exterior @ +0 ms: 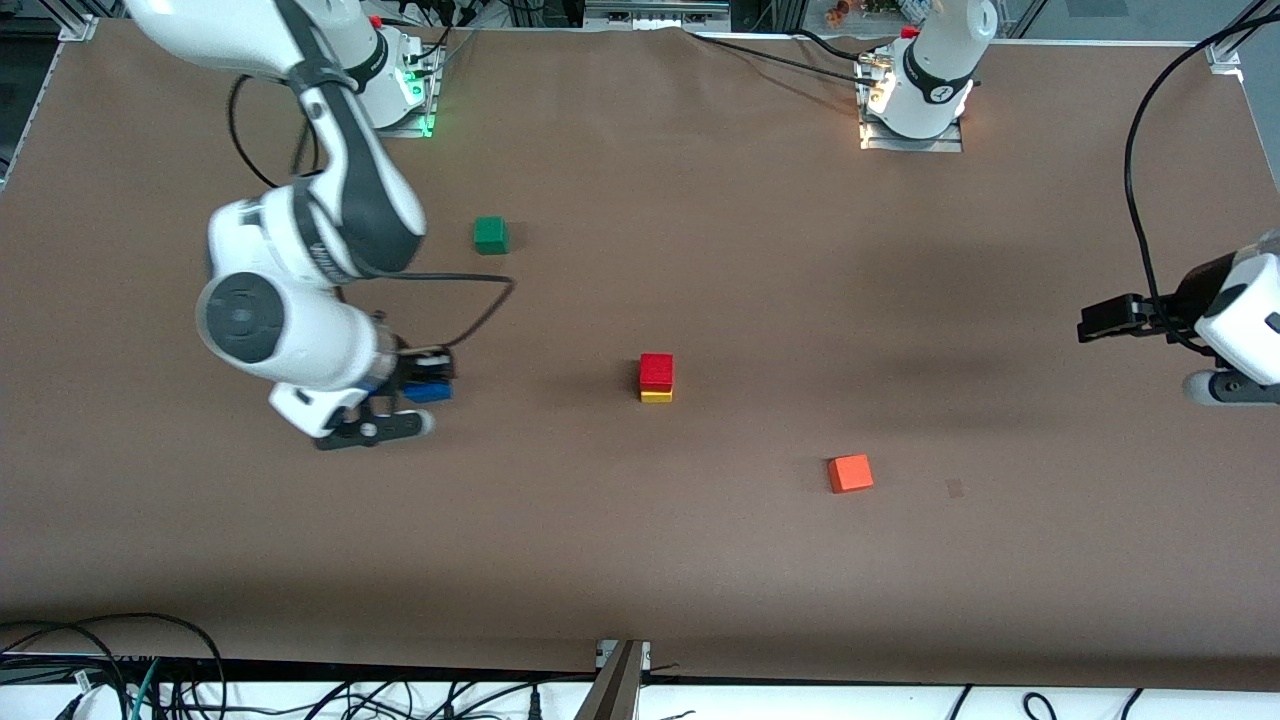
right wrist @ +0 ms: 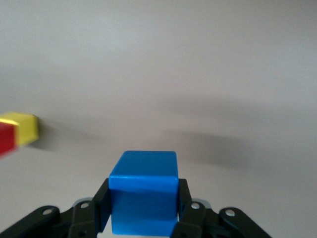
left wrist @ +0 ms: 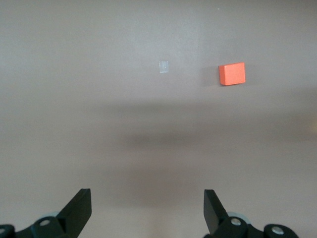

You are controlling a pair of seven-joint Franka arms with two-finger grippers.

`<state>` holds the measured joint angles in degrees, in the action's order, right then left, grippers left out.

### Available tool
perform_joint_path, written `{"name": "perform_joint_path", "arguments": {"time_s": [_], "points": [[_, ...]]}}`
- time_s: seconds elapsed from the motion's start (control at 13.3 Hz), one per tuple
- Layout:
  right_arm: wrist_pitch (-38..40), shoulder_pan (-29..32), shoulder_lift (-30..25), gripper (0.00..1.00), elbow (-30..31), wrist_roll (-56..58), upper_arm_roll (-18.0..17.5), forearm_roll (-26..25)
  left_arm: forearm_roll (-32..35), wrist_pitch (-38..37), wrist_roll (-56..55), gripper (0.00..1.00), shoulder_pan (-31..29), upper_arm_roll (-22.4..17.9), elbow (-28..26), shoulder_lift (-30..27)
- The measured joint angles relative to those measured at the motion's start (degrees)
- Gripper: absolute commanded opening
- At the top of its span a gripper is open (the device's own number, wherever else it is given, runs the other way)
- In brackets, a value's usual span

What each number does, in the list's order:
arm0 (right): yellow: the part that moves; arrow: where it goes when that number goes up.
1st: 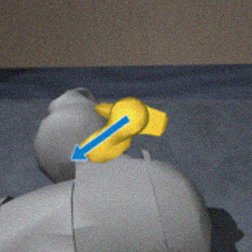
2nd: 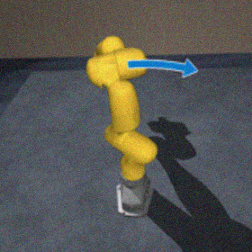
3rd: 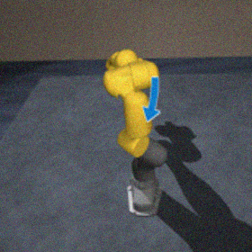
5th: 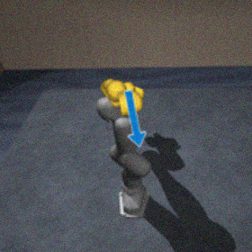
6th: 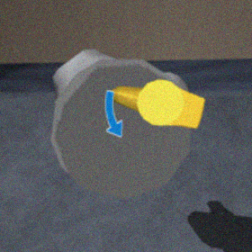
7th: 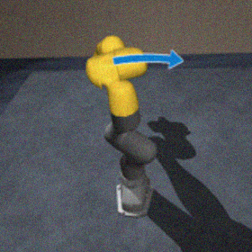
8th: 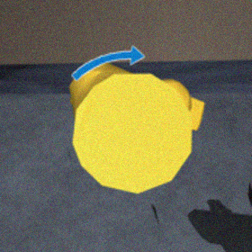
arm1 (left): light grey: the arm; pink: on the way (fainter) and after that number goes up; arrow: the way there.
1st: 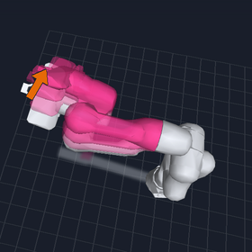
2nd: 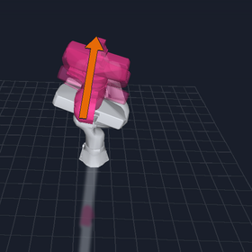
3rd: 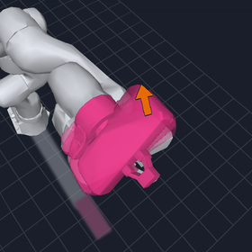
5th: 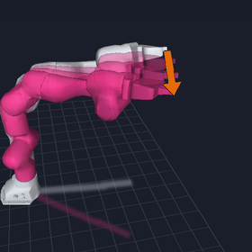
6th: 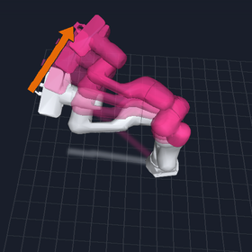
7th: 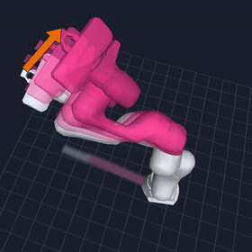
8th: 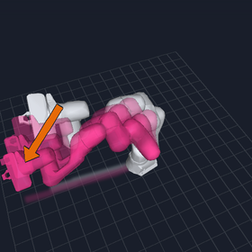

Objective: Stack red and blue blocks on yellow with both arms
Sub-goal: 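Carry the blue cube over the red cube while the left gripper withdraws, then lower the blue cube onto the red cube with the right gripper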

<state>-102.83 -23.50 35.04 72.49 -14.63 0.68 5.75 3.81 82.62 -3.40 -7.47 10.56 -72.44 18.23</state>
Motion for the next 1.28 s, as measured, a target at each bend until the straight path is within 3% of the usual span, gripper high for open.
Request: {"name": "perform_joint_path", "arguments": {"time_s": [0.23,0.38,0.68,1.28], "points": [[-1.02,-6.82,5.85,0.20,-7.75,-13.54,-1.13,0.05,-0.30,3.34,-0.01,1.00,0.13,0.11,-9.96,-6.80],[-3.66,-10.43,7.68,0.20,-9.62,-20.99,-1.83,0.05,-0.48,4.17,-0.01,1.00,0.13,0.08,-12.70,-8.66],[-7.98,-15.30,9.37,0.20,-10.01,-28.13,-2.00,0.05,-2.04,4.82,-0.02,1.00,-0.29,-0.47,-13.61,-8.83],[-11.88,-18.06,12.96,0.20,-10.10,-29.05,-1.92,-1.32,-2.25,5.12,0.36,1.00,-2.99,-0.54,-13.80,-8.73]]}}
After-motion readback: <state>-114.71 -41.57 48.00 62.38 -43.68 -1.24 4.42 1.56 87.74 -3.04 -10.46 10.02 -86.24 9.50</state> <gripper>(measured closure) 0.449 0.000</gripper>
